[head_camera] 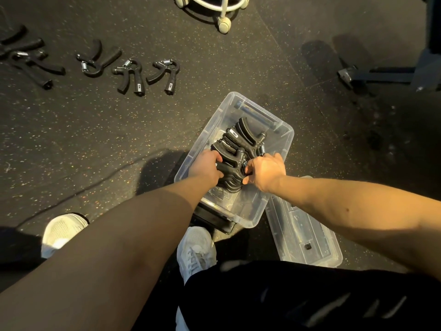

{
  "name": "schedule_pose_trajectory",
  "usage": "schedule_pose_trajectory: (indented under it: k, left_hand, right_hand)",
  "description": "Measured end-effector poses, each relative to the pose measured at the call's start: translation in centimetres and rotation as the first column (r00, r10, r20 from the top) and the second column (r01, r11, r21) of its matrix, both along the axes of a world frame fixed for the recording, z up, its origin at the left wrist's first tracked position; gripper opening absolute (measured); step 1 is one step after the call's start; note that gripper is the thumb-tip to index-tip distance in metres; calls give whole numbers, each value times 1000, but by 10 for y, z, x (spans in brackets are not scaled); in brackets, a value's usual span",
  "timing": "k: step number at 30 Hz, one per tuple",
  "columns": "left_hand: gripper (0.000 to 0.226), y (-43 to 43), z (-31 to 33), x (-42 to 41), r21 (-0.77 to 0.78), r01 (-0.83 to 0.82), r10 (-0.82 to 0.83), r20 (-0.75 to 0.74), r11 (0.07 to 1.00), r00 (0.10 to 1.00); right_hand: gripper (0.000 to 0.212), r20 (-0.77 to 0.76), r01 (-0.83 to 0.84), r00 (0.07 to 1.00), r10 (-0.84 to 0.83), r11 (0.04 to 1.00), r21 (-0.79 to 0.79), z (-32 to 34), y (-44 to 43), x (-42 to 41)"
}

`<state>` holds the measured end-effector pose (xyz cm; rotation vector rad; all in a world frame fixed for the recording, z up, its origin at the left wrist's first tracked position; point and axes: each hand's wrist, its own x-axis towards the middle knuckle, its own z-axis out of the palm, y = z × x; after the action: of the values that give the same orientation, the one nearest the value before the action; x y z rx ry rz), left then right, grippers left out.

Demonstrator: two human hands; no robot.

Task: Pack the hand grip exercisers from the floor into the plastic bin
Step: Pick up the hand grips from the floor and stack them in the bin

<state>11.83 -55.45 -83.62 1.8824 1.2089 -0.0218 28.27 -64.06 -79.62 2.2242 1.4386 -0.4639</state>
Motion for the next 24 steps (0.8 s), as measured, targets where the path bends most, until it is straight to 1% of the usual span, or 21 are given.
schedule_pose_trajectory:
  k: [2,4,5,7,9,10,12,15,18,20,22,24]
  left_hand:
    - [44,-1,1,0,-1,6,-6,-11,1000,1000]
    - [53,-1,5,0,0,37,-37,-6,999,999]
    - [57,-1,7,-1,1,56,-56,0,998,998]
    - [58,1,16,-4,11,75,-75,19,997,997]
    - [56,6,27,-8,-7,39,-39,55,999,998]
    - [55,9,35,-9,-48,-3,7,80,999,997]
    - [54,17,53,-11,-128,-71,92,164,989,982]
    - [48,37,87,-23,-134,-148,182,299,980,937]
    - [43,74,109,-47,-123,-295,319,338,948,885]
    - [40,102,111,-72,-79,-387,392,301,919,869]
    - [40,129,105,-98,-29,-420,415,234,907,879]
    - [42,155,94,-122,-20,-445,442,165,895,882]
  right_hand:
    - [22,-3,3,1000,-3,1000,-9,2,0,-1]
    - [28,-41,19,999,-19,1000,-6,6,0,-1]
    - [28,-85,42,996,-41,999,9,9,0,0]
    - [22,-240,162,960,-142,985,65,22,3,0]
    - [19,-370,300,900,-231,943,143,38,11,1]
    - [19,-406,348,879,-250,918,188,47,17,0]
    - [24,-444,383,864,-238,883,272,66,32,-5]
    - [34,-481,378,857,-187,863,336,93,64,-19]
    - [34,-506,351,854,-120,851,391,111,106,-36]
    - [33,-513,301,856,-62,867,397,119,136,-52]
    - [33,-507,235,862,-13,896,377,121,164,-71]
    - [34,-521,209,853,7,911,354,112,193,-90]
